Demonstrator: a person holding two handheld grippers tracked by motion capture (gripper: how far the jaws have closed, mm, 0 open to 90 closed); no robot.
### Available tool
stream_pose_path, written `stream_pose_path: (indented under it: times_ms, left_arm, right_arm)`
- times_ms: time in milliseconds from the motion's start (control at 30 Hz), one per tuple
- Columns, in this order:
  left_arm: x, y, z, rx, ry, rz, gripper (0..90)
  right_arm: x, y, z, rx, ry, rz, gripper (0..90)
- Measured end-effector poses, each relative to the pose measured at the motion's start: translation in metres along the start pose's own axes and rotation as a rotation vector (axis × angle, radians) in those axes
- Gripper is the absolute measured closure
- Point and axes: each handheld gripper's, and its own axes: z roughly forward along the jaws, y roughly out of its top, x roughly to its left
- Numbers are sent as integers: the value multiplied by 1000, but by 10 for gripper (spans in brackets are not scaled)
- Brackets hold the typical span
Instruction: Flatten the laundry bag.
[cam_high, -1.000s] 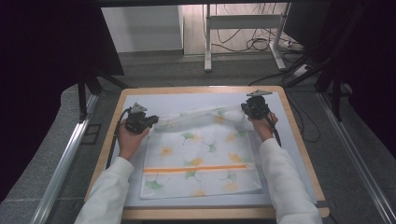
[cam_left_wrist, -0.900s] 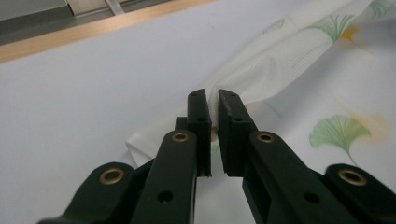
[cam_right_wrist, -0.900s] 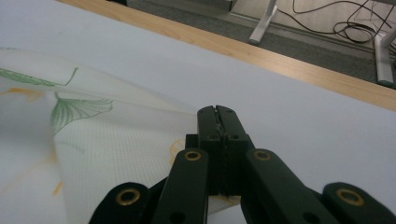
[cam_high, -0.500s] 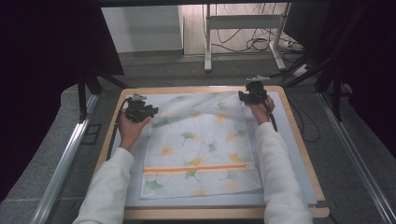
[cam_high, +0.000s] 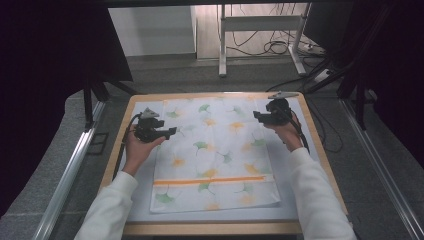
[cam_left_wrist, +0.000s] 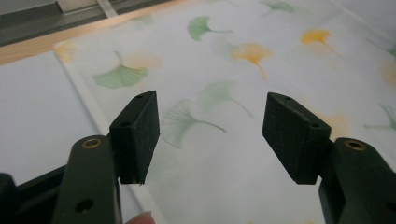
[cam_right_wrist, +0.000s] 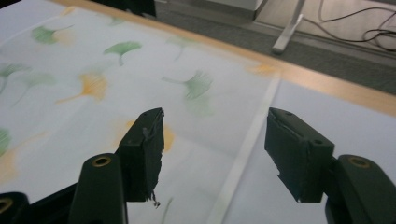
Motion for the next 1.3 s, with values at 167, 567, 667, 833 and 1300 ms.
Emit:
stream_pose_path:
  times_ms: [167,567,667,833,1300]
  left_arm:
    - [-24,-10,-5,32,-27,46,359]
    - [-27,-46,-29,89,12,14,321]
    - [-28,-52,-33,101,17,4,308]
    - [-29,-68,-38,140,41,-18,294]
    - [-28,-81,-20,256,60,-57,265]
  right_arm:
    - [16,-23,-11,28,52,-6,378]
    - [39,-75,-45,120,91,-12,343]
    - [44,-83,-53,138,93,-22,337]
    - [48,-93,-60,156,91,-18,335]
    - [50,-104,-49,225,69,-7,320]
